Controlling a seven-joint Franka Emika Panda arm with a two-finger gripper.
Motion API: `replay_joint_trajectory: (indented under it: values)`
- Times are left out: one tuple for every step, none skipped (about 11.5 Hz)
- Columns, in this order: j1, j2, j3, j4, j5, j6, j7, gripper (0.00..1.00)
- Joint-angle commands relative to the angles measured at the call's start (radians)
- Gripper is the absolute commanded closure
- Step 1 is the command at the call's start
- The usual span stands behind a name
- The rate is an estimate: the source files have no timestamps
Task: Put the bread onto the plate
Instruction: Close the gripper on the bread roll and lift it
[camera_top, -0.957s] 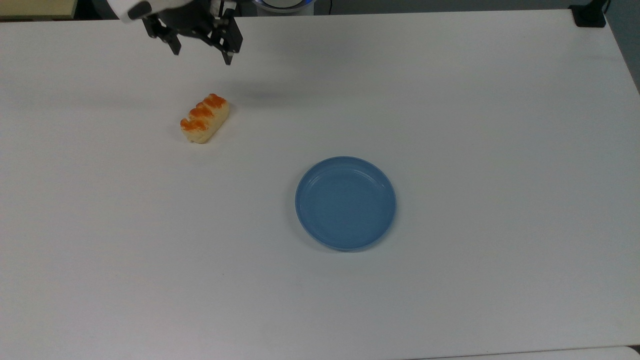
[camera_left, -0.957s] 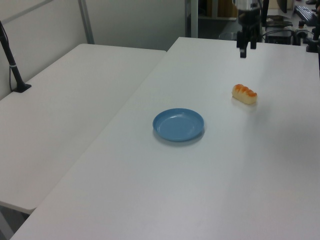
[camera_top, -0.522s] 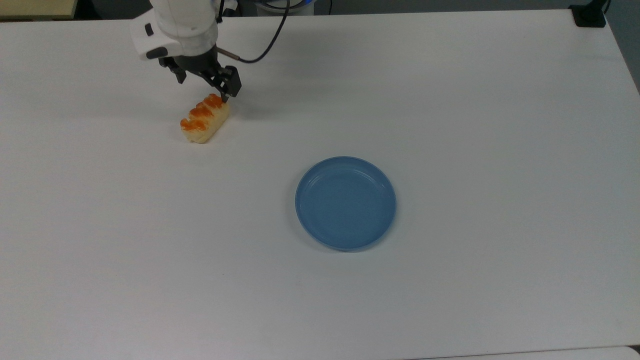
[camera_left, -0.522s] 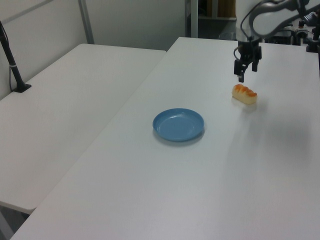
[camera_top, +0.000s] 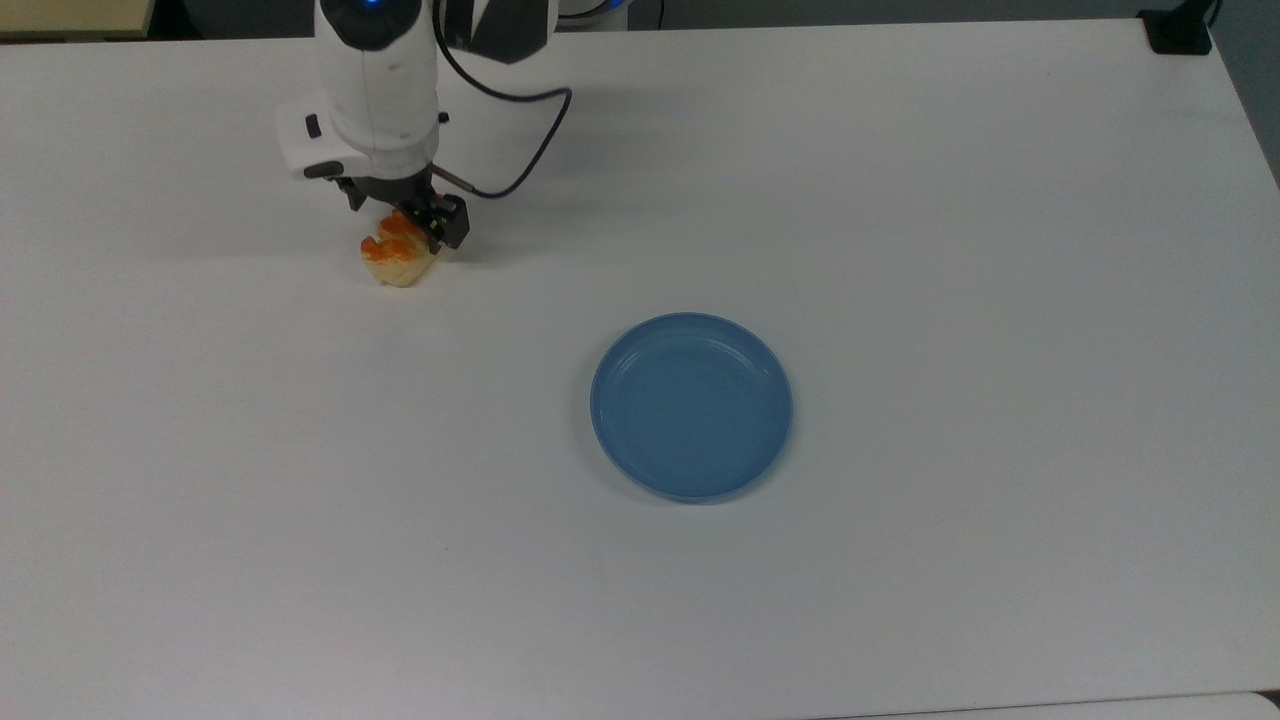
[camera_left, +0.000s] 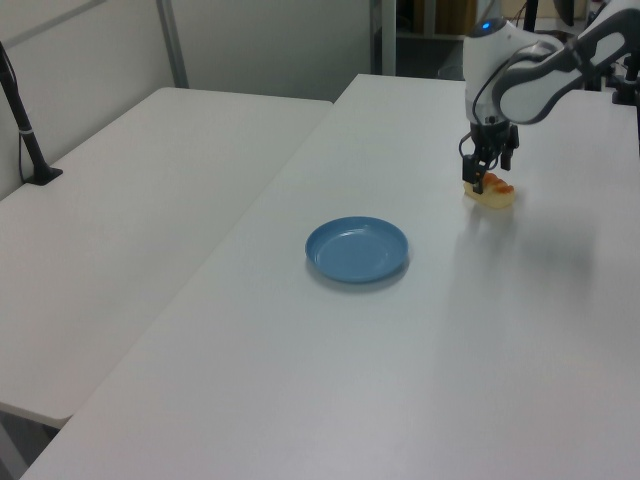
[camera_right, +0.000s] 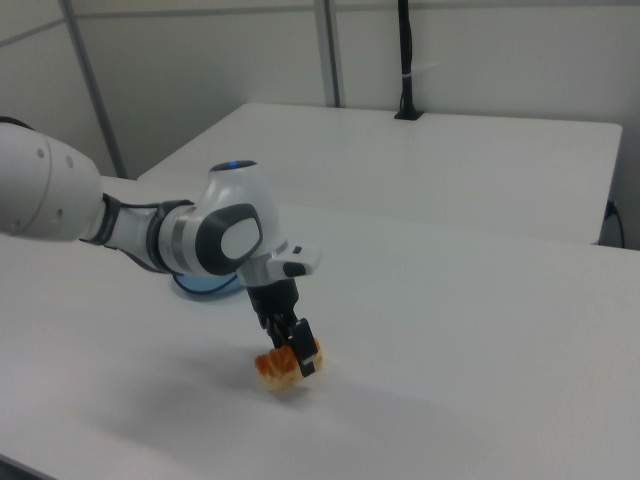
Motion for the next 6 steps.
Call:
replay_joint_trajectory:
  values:
    - [0.019,0.025,-0.012,-0.019,-0.079,0.077,0.106,0.46]
    - [0.016,0.011,-0.012,-0.019,-0.079,0.074,0.095,0.67]
    - [0.022,-0.01,-0.012,-0.019,-0.079,0.063,0.088,0.72]
    - [0.028,-0.045,-0.01,-0.023,-0.075,0.042,0.088,0.72]
    - [0.045,-0.076,-0.006,-0.023,-0.068,0.002,0.088,0.72]
    - [0.093,-0.099,-0.006,-0.025,-0.055,-0.032,0.088,0.72]
